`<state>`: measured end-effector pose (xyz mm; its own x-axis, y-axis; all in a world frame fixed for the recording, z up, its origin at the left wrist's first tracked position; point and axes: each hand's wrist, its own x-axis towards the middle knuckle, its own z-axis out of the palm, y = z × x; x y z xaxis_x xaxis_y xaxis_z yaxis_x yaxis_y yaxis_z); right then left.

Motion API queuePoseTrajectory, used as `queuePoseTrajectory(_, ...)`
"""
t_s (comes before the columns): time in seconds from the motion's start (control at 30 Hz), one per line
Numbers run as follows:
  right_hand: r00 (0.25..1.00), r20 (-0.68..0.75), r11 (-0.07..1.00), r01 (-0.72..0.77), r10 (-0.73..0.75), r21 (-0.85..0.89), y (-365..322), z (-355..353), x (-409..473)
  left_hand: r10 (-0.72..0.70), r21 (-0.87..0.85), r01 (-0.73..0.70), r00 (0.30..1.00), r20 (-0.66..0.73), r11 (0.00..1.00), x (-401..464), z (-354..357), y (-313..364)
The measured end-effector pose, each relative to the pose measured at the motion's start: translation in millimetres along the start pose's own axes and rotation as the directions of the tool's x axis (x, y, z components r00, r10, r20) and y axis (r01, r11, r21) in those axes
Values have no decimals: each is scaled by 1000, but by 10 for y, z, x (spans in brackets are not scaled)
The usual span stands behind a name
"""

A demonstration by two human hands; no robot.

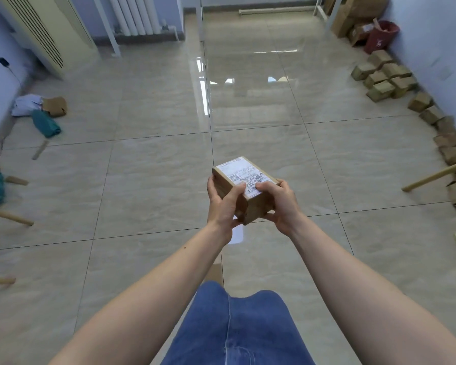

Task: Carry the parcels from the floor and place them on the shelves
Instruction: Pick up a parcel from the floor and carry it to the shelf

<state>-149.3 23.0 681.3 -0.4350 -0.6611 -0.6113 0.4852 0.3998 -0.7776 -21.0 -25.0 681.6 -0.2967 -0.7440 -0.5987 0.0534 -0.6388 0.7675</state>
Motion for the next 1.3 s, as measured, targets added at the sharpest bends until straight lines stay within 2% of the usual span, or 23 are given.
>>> queuePoseTrajectory(0.13, 1000, 20, 999, 24, -24, 27, -41, -15, -28, -11, -59, 10, 1000, -19, 998, -52, 97, 90)
queuePoseTrajectory(0.37, 998, -17, 995, -58, 59, 84, -93, 88, -104, 29, -112, -38, 996, -80, 993, -119, 228, 131)
queuePoseTrajectory(0.53, 999, -43, 1000, -10, 10, -1, -195, -27, -126, 28, -22, -29, 999, -46, 999, -132, 150, 196)
queuePoseTrajectory(0.7, 1000, 5, 997, 9, -8, -77, -247, -127, -136, 14, -43, -16, 998, -61, 999, -114, 64, 278)
queuePoseTrajectory(0.93, 999, -27, 998, -41, 39, -52, -207, -46, -229, 37, -128, -57, 988, -150, 990, -212, 137, 254)
queuePoseTrajectory(1.1, 998, -52, 999, -36, 37, 19, -273, -121, -220, -32, -22, 30, 995, -94, 999, -257, 134, 283)
queuePoseTrajectory(1.3, 1000, -11, 998, -16, 15, -61, -378, -282, -217, -79, 22, 79, 997, -20, 997, -248, 111, 428)
